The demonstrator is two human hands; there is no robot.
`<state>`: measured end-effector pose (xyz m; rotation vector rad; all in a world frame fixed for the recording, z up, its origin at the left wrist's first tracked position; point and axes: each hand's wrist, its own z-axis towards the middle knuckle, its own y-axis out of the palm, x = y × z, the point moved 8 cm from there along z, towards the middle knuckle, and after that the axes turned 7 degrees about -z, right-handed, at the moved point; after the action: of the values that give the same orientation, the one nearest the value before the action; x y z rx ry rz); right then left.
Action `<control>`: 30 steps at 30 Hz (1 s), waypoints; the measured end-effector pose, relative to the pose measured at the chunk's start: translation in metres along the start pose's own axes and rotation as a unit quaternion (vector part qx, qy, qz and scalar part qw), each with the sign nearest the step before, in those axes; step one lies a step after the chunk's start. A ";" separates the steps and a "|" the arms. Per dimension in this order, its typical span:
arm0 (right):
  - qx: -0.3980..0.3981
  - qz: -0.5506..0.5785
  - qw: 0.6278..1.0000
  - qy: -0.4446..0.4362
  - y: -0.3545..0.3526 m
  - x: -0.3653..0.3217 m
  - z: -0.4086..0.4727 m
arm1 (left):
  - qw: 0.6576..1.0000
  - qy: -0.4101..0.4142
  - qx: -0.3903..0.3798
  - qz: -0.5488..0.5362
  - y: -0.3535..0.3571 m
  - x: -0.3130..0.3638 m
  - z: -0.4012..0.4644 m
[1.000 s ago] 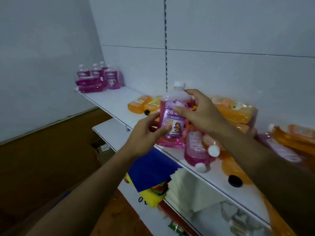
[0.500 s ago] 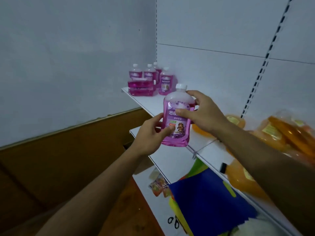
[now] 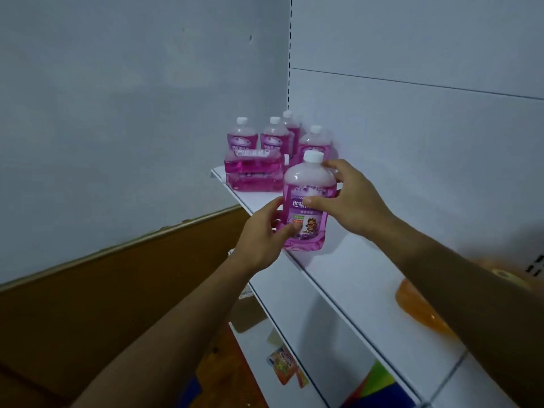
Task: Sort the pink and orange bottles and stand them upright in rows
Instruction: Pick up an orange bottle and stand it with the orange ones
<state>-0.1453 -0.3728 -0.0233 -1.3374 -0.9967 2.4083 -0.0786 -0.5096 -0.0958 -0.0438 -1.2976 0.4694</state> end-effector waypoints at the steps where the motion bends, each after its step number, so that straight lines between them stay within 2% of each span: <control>1: 0.005 0.000 1.000 0.001 0.003 0.005 0.012 | 1.000 0.001 0.001 0.000 -0.001 -0.005 0.014; 11: 0.069 -0.006 0.996 0.052 0.021 0.073 0.098 | 0.999 0.025 -0.044 -0.020 0.018 -0.061 0.141; 19: 0.093 -0.041 0.991 0.084 0.029 0.111 0.148 | 0.996 0.014 -0.066 -0.056 0.036 -0.088 0.197; 24: 0.105 -0.047 0.990 0.079 0.030 0.124 0.169 | 0.997 0.026 -0.060 -0.041 0.044 -0.088 0.216; 30: 0.114 -0.108 0.985 0.077 0.033 0.135 0.185 | 0.998 0.025 -0.052 0.017 0.054 -0.095 0.235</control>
<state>-0.3679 -0.4174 -0.0693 -1.2431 -0.7577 2.1475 -0.3319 -0.5479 -0.1317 -0.1647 -1.2728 0.4273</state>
